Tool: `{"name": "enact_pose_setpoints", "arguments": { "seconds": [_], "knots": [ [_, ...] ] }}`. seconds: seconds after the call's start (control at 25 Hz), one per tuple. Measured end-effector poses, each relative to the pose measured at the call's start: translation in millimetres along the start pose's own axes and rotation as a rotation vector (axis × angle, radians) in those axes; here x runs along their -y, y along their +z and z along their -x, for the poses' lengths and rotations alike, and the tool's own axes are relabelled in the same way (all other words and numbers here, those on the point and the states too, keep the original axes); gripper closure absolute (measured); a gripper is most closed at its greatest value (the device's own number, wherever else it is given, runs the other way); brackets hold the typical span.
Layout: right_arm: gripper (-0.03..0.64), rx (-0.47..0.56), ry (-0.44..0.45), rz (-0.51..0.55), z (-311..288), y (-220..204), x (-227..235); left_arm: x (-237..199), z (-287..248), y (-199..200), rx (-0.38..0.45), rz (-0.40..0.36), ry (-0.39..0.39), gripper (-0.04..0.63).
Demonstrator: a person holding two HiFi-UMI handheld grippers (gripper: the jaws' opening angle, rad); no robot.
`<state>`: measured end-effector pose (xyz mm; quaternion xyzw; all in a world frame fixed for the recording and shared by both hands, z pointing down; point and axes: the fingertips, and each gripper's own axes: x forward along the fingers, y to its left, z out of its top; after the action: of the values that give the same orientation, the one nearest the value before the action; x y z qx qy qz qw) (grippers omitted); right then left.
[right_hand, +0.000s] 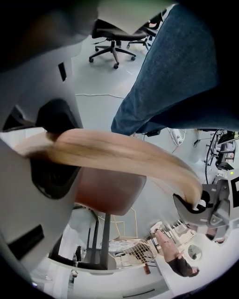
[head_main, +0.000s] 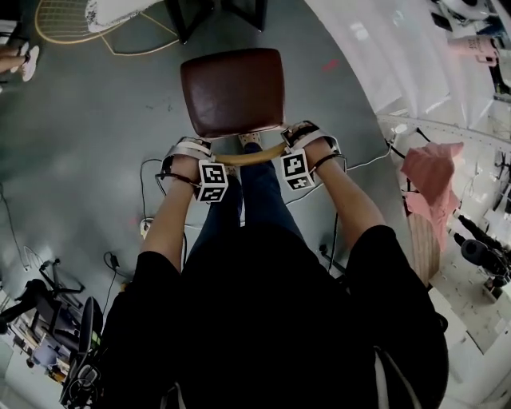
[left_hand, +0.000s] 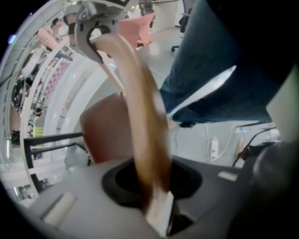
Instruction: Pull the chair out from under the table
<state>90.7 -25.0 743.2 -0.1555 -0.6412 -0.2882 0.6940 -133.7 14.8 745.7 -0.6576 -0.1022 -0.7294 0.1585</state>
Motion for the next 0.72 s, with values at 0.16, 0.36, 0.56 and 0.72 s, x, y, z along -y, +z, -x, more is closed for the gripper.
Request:
{"name": "enact_pose_setpoints", "arguments": {
  "seconds": [0.16,0.36,0.56,0.72],
  "knots": [
    [0.505,-0.025,0.020,-0.013,5,18,-32,30,4,16,0.011,-0.019,0.011,0.476],
    [0.505,-0.034,0.014,-0.001,9,34,-64,61,7,33,0.009,-0.025,0.027,0.476],
    [0.505,-0.027,0.018,0.011,15,42,-90,86,12,52,0.011,-0.004,0.011,0.476],
    [0.505,-0.005,0.010,0.023,22,56,-111,110,15,64,0.009,0.006,0.004,0.476]
  ]
}}
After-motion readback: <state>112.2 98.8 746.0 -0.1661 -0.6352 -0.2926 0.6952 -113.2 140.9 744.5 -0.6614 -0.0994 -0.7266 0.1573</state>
